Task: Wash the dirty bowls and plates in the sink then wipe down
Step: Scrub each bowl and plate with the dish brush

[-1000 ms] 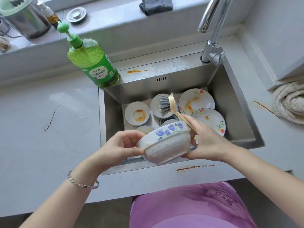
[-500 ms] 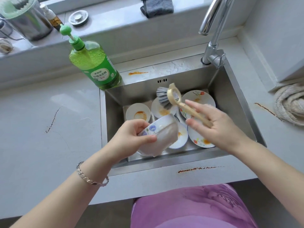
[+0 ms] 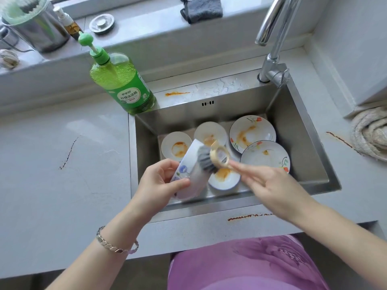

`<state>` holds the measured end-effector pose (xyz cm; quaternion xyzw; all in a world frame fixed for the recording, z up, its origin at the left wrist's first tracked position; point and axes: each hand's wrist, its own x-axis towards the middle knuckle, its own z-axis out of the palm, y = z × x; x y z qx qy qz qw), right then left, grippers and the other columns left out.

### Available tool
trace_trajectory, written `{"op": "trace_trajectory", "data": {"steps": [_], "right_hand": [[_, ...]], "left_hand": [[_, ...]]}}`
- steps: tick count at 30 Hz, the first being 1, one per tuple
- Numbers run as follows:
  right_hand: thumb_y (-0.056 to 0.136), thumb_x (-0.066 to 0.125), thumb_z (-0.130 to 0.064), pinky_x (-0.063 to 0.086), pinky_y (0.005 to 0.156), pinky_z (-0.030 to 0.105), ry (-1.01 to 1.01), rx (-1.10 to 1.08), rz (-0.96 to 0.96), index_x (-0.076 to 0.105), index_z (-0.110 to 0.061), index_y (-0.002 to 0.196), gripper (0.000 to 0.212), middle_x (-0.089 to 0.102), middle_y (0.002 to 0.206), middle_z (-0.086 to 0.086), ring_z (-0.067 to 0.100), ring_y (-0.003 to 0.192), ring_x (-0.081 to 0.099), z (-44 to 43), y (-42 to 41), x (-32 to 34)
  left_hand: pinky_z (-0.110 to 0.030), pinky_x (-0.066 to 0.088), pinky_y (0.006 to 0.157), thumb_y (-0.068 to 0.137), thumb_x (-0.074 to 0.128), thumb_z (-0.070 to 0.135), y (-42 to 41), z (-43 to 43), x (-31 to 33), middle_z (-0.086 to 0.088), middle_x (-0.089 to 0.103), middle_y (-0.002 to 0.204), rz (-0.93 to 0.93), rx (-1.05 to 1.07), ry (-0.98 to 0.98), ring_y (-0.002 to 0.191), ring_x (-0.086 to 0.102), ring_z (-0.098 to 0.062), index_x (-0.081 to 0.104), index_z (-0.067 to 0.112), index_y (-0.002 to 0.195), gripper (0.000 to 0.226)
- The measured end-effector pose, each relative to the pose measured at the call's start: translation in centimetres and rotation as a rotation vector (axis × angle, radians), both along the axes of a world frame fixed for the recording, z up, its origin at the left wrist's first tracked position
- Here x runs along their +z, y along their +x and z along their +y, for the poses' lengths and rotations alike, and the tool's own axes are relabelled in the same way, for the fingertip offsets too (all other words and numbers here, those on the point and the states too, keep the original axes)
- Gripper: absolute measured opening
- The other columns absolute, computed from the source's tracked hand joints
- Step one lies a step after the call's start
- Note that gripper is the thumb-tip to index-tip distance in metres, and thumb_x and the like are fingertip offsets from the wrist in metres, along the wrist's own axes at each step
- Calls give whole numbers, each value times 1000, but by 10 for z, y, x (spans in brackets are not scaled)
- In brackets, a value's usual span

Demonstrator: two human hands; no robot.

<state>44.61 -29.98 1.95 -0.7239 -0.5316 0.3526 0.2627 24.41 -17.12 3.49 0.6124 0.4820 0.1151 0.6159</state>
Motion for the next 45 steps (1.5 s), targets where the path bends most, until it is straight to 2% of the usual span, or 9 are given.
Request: {"op": "trace_trajectory", "data": {"steps": [11,15,20,25,30,34,38,43,45], "right_hand": [[94,48,-27,51,86,31,-35,-107,20,50,-57,116,37,71,103,-11,8,96,63,6,13,0],[92,53,-24,38,58,16,96,45,32,51,-58,113,40,58,66,-29,0,67,54,-5,-11,22],[94,49,-23,49,83,19,-4,-88,37,46,-58,114,40,64,97,-32,-2,99,61,8,10,14],[91,44,-36,38,56,19,84,84,4,39,-70,111,40,64,73,-20,2,65,52,0,-16,36],[94,48,-27,52,83,39,-44,-95,-27,46,-64,110,40,72,103,-1,20,95,65,8,10,11],[93,50,-24,36,51,15,17,10,49,52,-54,116,38,61,61,-17,5,53,50,-2,-3,21],[95,48,-23,44,85,18,-89,-114,95,53,-46,121,35,60,115,-24,2,110,56,7,10,6],[95,49,-25,38,54,15,-5,-16,103,46,-64,109,41,73,81,-4,2,52,46,3,-7,16],[94,49,-26,50,74,24,-43,-73,90,48,-61,112,39,71,103,-12,2,77,62,9,2,10]], "left_hand": [[-18,52,57,74,64,-16,-3,-3,6,4,71,68,-93,-74,-8,64,66,-6,63,7,82,24],[-18,52,58,74,64,-15,-5,-1,9,3,71,70,-93,-109,25,68,66,-6,63,7,83,23],[-19,54,61,74,66,-14,-6,-3,9,3,71,70,-111,-108,3,67,66,-6,63,6,83,22],[-15,51,63,69,71,-9,-8,-1,9,5,71,71,-149,-81,5,69,66,-4,63,9,82,23],[-20,54,65,63,68,7,-10,-2,9,1,73,76,-154,-70,-23,72,67,-9,66,8,87,24],[-18,52,60,58,76,12,-15,2,11,-1,72,73,-213,1,-16,68,66,-9,71,14,80,23],[-17,51,59,62,70,5,-15,3,13,2,72,73,-222,1,-26,68,66,-7,66,6,85,24],[-16,50,58,52,75,27,-21,12,15,4,72,74,-235,34,-11,68,66,-6,74,17,79,29],[-16,51,61,48,82,34,-22,14,17,5,73,77,-239,3,-13,71,67,-6,76,26,81,35]]}}
